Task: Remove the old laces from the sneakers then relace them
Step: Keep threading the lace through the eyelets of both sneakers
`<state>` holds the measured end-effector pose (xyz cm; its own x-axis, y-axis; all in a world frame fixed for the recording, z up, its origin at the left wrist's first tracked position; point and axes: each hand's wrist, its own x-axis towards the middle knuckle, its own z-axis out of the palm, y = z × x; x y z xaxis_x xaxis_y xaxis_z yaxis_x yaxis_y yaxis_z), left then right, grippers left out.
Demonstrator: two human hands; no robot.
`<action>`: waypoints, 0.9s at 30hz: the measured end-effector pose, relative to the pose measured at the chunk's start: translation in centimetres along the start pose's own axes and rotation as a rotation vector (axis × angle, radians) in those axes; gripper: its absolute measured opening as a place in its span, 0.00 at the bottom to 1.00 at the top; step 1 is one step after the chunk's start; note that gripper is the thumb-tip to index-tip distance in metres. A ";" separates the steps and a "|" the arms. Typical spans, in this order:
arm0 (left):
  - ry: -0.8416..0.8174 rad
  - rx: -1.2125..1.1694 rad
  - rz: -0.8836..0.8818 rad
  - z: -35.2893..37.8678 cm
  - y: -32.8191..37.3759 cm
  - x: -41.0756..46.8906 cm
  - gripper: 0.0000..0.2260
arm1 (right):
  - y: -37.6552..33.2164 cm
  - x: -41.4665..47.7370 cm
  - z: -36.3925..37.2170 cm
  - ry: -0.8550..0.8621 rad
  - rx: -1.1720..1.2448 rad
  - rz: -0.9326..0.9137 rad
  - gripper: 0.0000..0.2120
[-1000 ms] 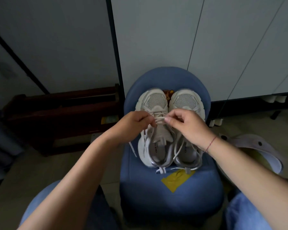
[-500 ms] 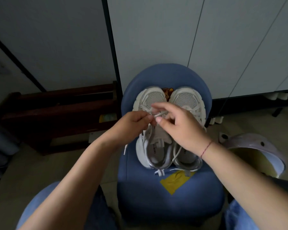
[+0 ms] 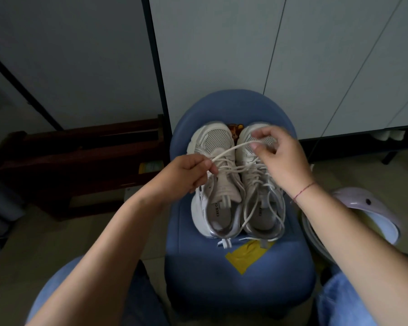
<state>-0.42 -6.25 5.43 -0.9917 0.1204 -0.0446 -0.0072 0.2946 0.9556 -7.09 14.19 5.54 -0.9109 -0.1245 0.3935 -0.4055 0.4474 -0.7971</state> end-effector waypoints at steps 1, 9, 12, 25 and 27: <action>0.006 -0.005 0.007 0.2 0.0 0.0 0.13 | -0.4 -0.3 0.2 -0.045 -0.035 -0.080 0.11; 0.142 -0.316 -0.127 0.4 0.1 0.5 0.10 | -1.8 -2.6 1.6 -0.015 0.032 -0.013 0.04; 0.274 -0.448 -0.197 0.3 -0.2 0.7 0.11 | -2.7 -4.1 2.2 -0.253 0.356 0.356 0.06; 0.308 -0.599 -0.345 0.7 -2.7 0.5 0.03 | -1.7 -6.1 5.6 -0.365 0.390 0.458 0.05; 0.350 -0.587 -0.326 0.7 -3.0 0.4 0.03 | -1.1 -6.4 6.5 -0.339 0.354 0.440 0.04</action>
<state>-0.66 -6.38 2.37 -0.9100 -0.2229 -0.3496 -0.2769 -0.3010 0.9126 -1.32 8.75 0.95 -0.9477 -0.2946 -0.1231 0.0618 0.2091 -0.9759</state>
